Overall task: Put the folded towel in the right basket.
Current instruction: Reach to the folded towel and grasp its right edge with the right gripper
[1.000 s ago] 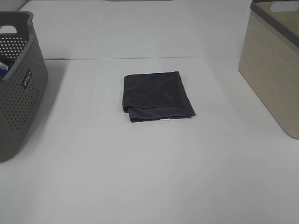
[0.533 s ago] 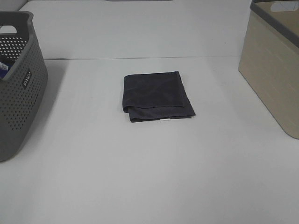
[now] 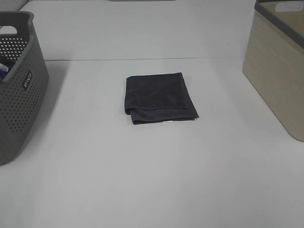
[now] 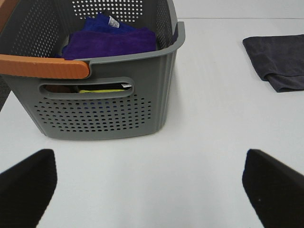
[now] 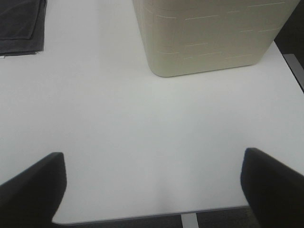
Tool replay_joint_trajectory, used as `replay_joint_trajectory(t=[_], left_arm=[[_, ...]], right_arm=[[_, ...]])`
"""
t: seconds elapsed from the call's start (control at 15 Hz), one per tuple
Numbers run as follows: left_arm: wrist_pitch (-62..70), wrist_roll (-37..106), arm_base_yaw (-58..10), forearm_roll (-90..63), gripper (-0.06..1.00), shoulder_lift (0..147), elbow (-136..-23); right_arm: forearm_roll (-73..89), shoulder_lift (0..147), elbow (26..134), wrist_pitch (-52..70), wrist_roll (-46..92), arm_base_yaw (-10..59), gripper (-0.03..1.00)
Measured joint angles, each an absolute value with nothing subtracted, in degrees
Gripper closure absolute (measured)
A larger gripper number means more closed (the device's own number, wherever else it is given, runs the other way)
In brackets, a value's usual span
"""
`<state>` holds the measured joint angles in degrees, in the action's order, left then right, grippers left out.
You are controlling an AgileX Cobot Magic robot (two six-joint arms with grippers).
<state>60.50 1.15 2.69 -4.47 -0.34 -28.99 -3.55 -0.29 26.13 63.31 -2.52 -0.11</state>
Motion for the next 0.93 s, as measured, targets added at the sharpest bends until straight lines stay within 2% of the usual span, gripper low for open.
replay_joint_trajectory(t=[0.13,0.2,0.33,0.4,0.6,0.8,0.93], left_arm=[[60.50,1.15,2.69,-4.47,-0.04,-0.34,-28.99],[60.50,1.15,2.69,-4.47,-0.04,-0.34,-28.99],[60.50,1.15,2.69,-4.47,-0.04,-0.34,-28.99],[60.50,1.15,2.69,-4.47,-0.04,-0.34,-28.99],[60.50,1.15,2.69,-4.47,-0.04,-0.34,-28.99],[60.50,1.15,2.69,-4.47,-0.04,-0.34,-28.99],[60.50,1.15,2.69,-4.47,-0.04,-0.34,-28.99]], right_arm=[[-1.15,3.55,27.04,63.14,0.34,-0.11,0.01],[0.74,10.71,30.31,62.91,1.26,-0.11,0.03],[6.19,28.30,43.20,64.00,1.78,-0.11,0.04],[10.14,42.51,54.26,67.21,3.15,-0.11,0.05],[15.30,62.22,71.28,68.98,6.53,-0.11,0.05],[23.09,73.22,78.50,68.75,9.28,-0.11,0.06],[29.56,82.79,81.88,63.83,9.68,3.44,0.09]])
